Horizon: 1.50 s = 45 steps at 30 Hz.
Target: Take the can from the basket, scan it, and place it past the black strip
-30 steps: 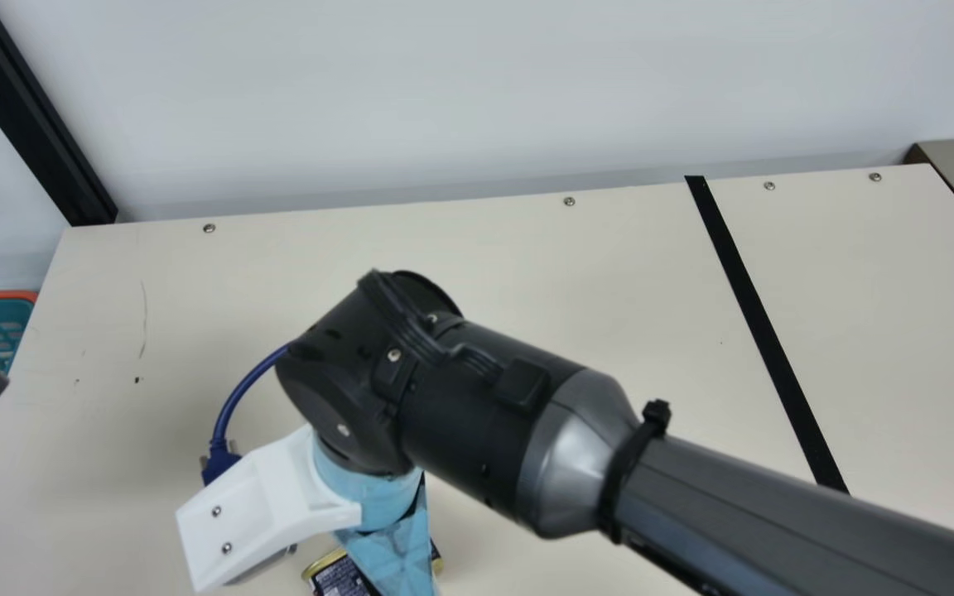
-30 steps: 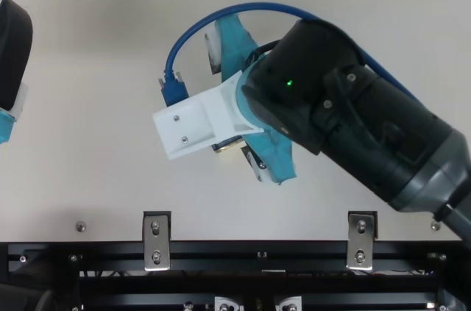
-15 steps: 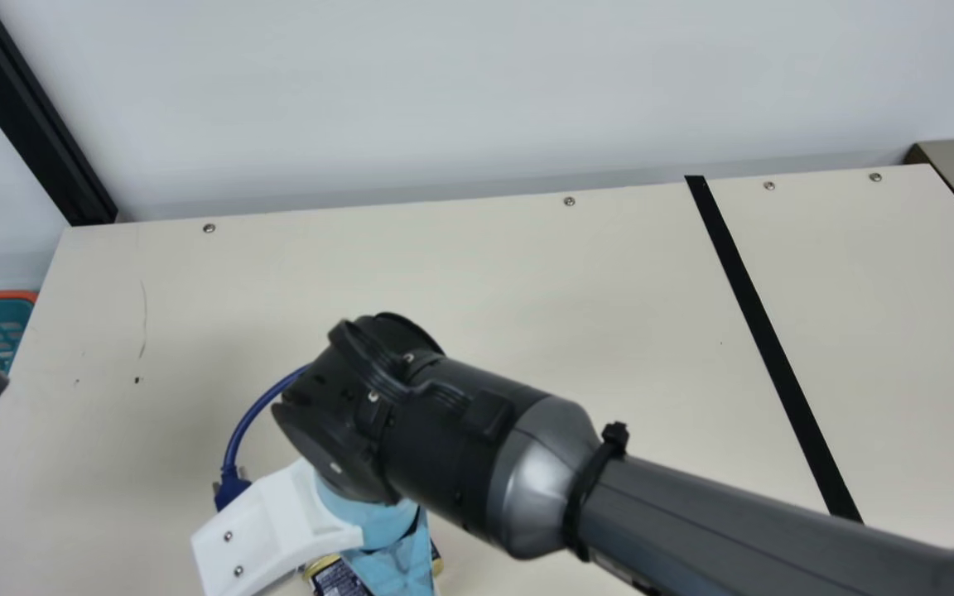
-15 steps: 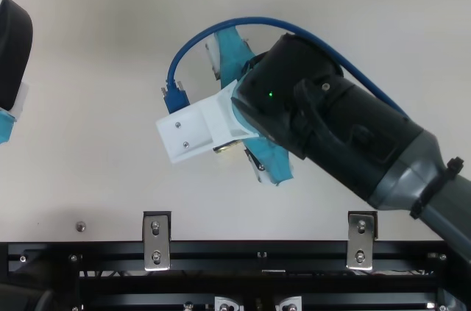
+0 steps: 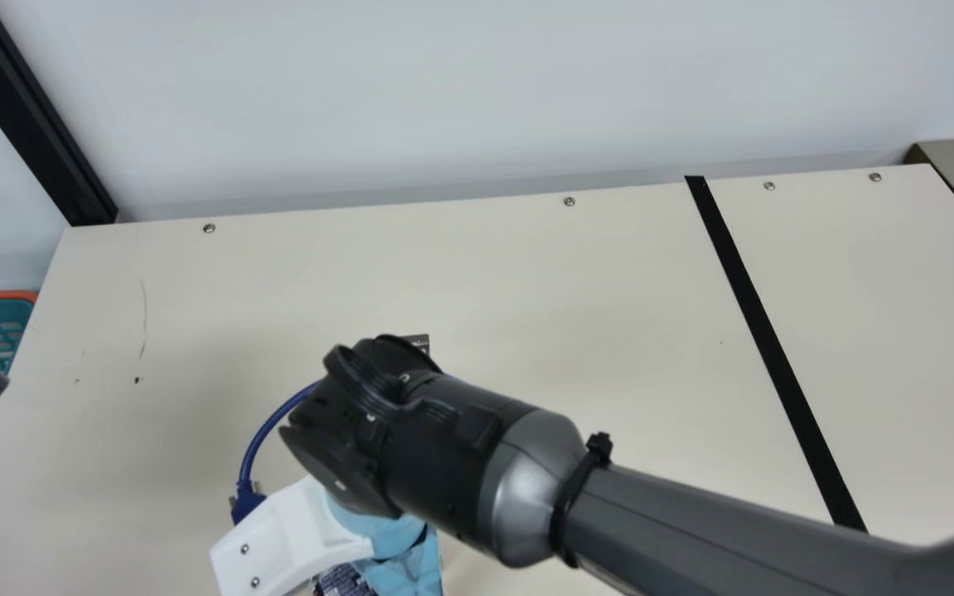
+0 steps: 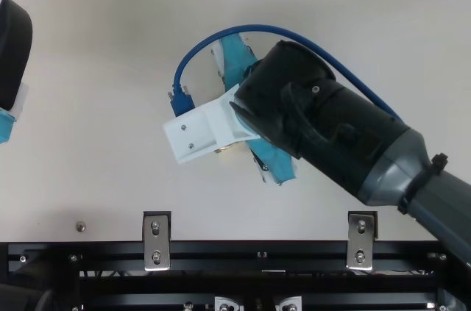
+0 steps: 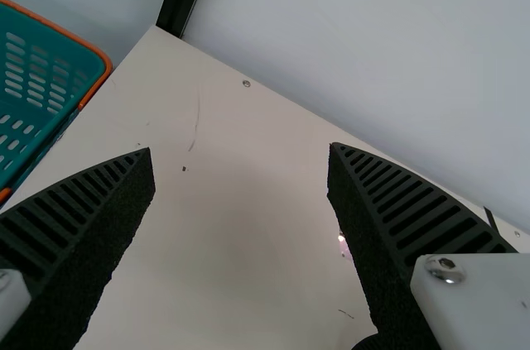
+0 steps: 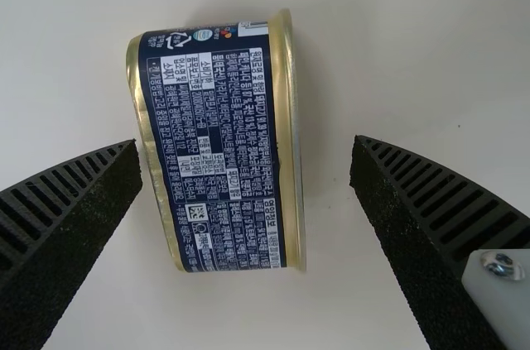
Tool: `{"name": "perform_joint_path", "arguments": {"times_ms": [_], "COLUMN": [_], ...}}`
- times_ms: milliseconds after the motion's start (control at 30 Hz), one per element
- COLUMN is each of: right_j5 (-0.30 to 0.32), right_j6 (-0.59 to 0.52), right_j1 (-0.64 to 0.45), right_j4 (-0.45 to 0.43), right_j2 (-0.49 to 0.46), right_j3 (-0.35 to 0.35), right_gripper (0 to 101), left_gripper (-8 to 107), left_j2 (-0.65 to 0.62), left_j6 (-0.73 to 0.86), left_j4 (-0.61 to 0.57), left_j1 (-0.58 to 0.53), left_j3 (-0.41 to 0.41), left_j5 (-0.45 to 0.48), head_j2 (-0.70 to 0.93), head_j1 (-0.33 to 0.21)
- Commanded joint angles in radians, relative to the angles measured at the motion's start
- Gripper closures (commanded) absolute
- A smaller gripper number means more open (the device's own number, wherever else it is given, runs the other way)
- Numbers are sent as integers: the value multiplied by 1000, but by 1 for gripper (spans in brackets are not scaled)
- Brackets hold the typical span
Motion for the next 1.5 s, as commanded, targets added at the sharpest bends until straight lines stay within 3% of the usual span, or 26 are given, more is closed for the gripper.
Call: {"name": "perform_joint_path", "arguments": {"times_ms": [0, 67, 600, 1167, 1467], "right_j5": [-3, -10, -65, 16, 39], "right_j6": [5, 12, 97, 208, 295], "right_j1": [2, 3, -57, -246, -388], "right_j4": [-1, -3, 9, -93, -174], "right_j2": [3, 6, -9, -53, -72], "right_j3": [2, 2, -24, -141, -149], "right_gripper": [0, 101, 101, 101, 101], "left_gripper": [9, 9, 9, 9, 9], "left_j2": [0, 0, 0, 0, 0], "left_j6": [0, 0, 0, 0, 0], "left_j4": [0, 0, 0, 0, 0], "left_j1": [0, 0, 0, 0, 0], "left_j3": [0, 0, 0, 0, 0], "left_j5": [0, 0, 0, 0, 0], "head_j2": [-2, -2, -2, -19, -108], "head_j1": [-1, -1, -1, 0, 11]}}
